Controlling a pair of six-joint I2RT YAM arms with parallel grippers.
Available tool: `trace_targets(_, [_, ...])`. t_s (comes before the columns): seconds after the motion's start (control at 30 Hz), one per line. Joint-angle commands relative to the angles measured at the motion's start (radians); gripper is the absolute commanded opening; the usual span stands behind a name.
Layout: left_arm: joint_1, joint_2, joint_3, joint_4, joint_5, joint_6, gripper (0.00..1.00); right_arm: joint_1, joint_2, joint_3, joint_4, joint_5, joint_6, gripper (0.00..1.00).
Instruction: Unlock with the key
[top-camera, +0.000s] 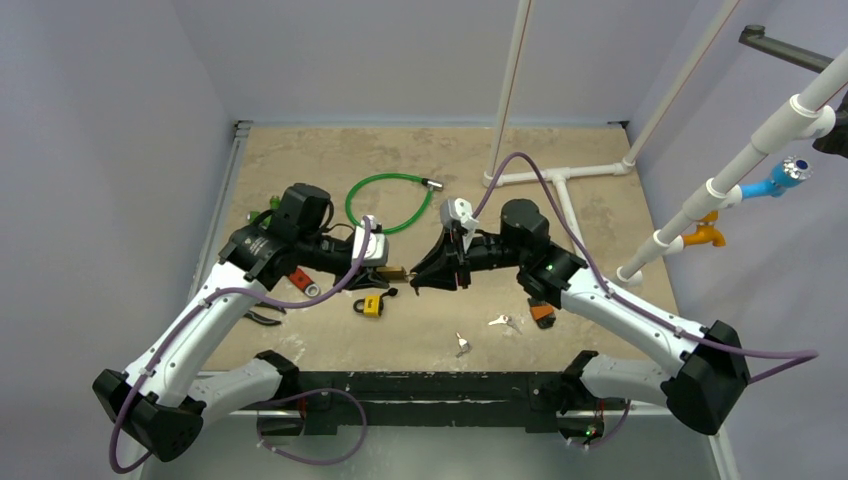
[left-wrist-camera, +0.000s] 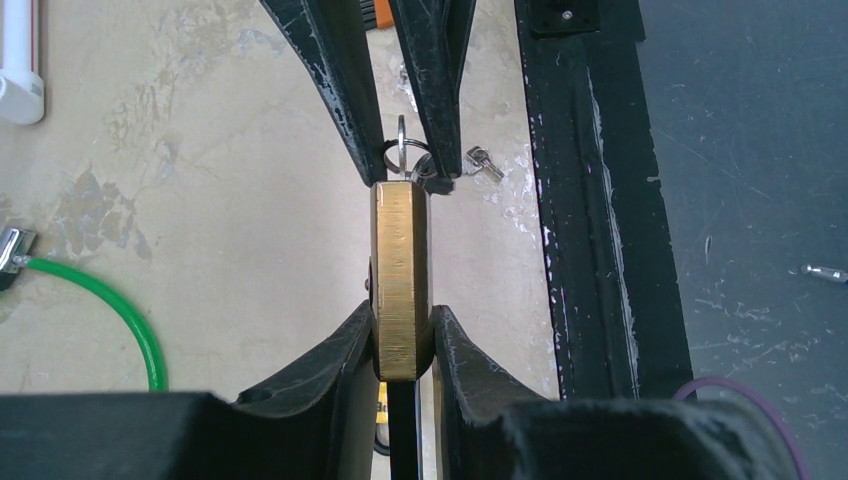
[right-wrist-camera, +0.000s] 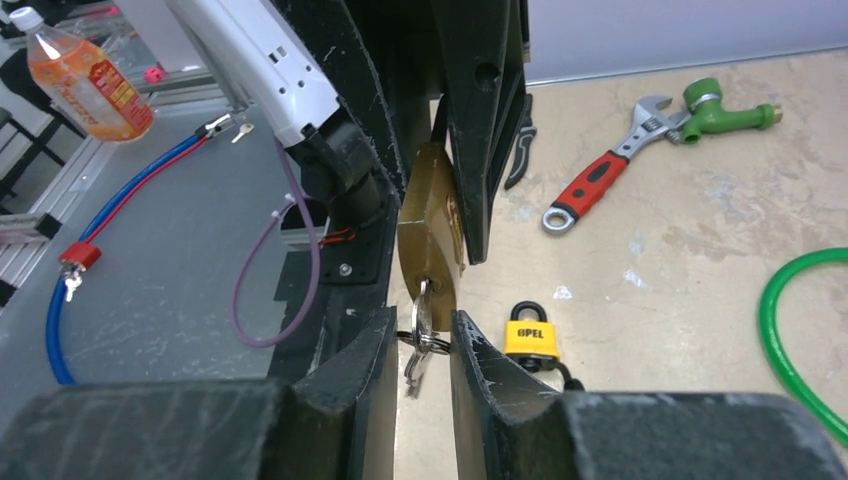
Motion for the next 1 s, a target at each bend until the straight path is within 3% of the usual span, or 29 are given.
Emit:
trace_targets(0.0, [-0.002,-0.013,0.055,0.071,0.067,0.009,0.00,0.008,-0.011,0.050,0.017,0.041,-0.026,0.10])
trace_targets(0.13, [-0.003,-0.013,0.056,0.071,0.065,0.008,0.00,0.009,-0.023,0.041,0.010,0.076,-0.033,0.00])
trace_targets(0.43, [-0.003,-0.015,0.051,0.071,0.051,0.013,0.00,0.000,-0.120,-0.027,0.020,0.211,-0.005,0.00])
trace_targets(0.93, [-0.001,-0.017,0.052,0.080,0.036,0.005,0.00,-0.043,-0.186,-0.096,0.023,0.218,0.041,0.00])
trace_targets(0.97, [-0.002,-0.016,0.054,0.079,0.036,0.006,0.00,-0.043,-0.177,-0.086,0.017,0.203,0.039,0.11])
